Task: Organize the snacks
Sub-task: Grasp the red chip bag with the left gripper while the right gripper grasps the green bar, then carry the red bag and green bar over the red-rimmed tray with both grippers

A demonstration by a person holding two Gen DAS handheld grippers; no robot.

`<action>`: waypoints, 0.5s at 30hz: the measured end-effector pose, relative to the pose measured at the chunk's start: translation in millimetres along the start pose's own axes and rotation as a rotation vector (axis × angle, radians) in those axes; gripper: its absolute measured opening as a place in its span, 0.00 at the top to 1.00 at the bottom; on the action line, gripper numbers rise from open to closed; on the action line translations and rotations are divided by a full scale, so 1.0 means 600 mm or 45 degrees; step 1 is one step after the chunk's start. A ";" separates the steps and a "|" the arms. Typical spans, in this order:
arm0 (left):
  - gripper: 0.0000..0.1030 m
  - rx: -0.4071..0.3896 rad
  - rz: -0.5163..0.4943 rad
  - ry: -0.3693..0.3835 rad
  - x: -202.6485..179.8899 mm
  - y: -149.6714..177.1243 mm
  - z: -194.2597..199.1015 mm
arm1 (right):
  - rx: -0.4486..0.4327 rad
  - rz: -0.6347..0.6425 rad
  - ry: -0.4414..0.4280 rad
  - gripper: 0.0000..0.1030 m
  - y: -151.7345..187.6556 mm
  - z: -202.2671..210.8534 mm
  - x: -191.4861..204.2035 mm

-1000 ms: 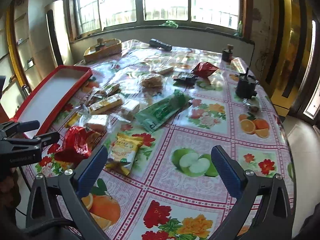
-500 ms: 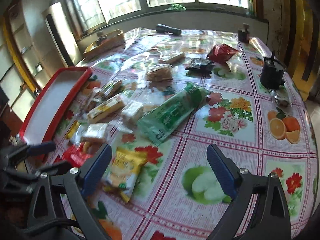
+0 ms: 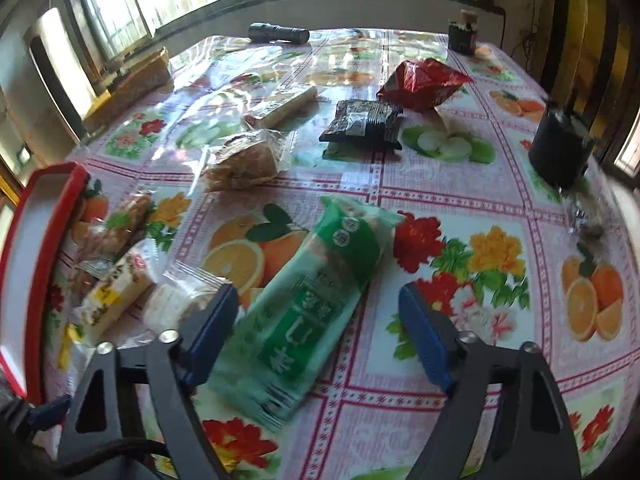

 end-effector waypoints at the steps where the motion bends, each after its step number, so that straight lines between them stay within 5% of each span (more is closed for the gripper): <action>1: 0.43 0.006 -0.007 0.001 0.000 0.000 -0.003 | 0.002 0.045 0.031 0.32 0.001 0.000 0.000; 5: 0.44 -0.029 -0.032 -0.001 0.002 0.001 -0.002 | -0.007 0.105 0.018 0.54 0.003 0.008 -0.009; 15: 0.46 -0.101 -0.076 -0.026 0.006 0.004 0.027 | -0.049 0.088 -0.143 0.66 0.020 0.045 -0.010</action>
Point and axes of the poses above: each gripper's, at about its wrist camera, not at the fingertips, and z roughly against the way its jaws point, x to its left, y to its underside, the point moved 6 cm from there along -z, roughly the way its jaws point, and after that the axes turned 10 degrees about -y, right-handed, at the moved point
